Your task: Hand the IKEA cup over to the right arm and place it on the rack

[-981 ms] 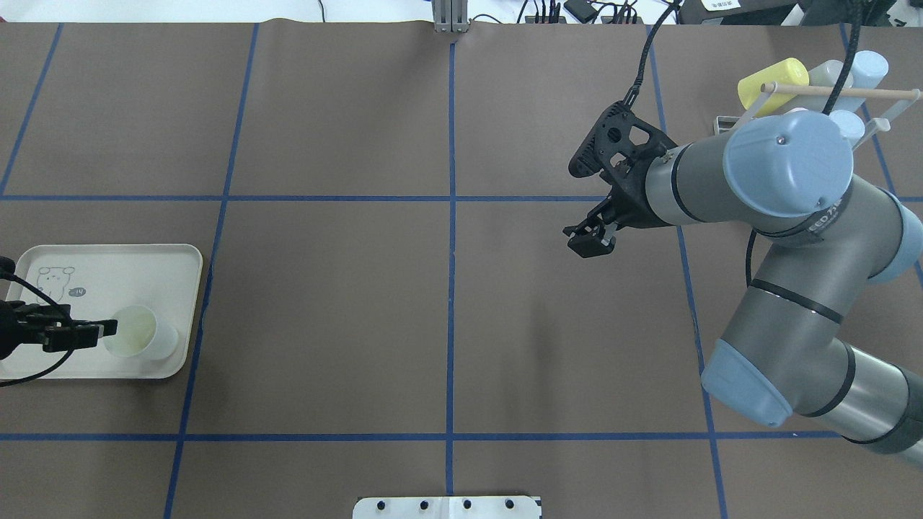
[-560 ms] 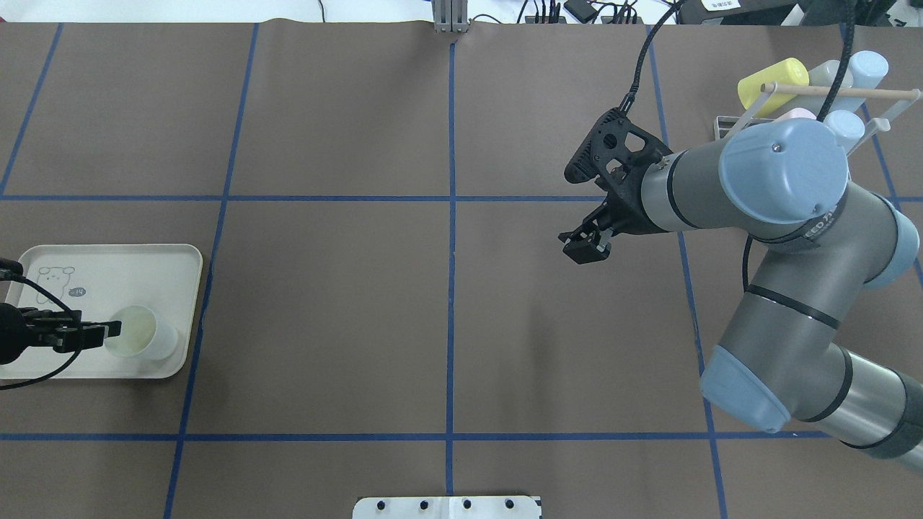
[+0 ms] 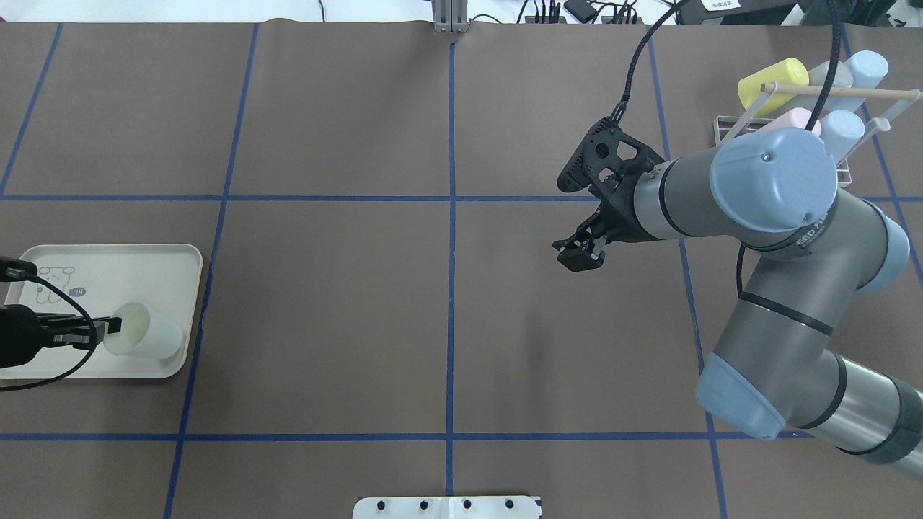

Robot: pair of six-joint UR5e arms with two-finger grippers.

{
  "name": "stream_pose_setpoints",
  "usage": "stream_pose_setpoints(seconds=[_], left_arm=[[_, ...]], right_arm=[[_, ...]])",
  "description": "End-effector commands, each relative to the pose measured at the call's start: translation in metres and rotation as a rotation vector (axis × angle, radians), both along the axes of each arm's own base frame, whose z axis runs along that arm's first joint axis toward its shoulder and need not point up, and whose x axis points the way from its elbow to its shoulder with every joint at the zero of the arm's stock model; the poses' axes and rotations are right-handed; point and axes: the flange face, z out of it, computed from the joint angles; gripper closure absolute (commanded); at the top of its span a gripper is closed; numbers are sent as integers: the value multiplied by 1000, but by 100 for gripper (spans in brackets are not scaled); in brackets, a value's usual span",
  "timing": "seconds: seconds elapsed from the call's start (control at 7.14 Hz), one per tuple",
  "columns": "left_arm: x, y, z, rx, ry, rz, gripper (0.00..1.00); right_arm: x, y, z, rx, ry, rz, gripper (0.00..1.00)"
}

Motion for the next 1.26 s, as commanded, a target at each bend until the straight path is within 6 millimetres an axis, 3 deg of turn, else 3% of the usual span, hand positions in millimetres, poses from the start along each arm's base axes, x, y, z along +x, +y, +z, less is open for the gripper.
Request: stream_pose_setpoints(seconds=[0.0, 0.28, 0.56, 0.7, 0.84, 1.12], left_arm=[[-6, 0, -6, 4, 10, -3, 100], [-27, -12, -24, 21, 38, -46, 100], [-29, -10, -66, 12, 135, -41, 100], [-22, -11, -92, -78, 243, -57, 100], [-7, -19, -131, -139, 363, -63, 100], [31, -33, -201, -215, 553, -44, 100]], right_arm=[[-3, 2, 0, 3, 2, -7, 1], [-19, 12, -3, 11, 1, -37, 1], [-56, 31, -22, 61, -85, -93, 1], [-79, 37, -12, 117, -175, -122, 1], [-95, 45, -1, 167, -260, -144, 1], [-126, 67, 18, 264, -414, -138, 1]])
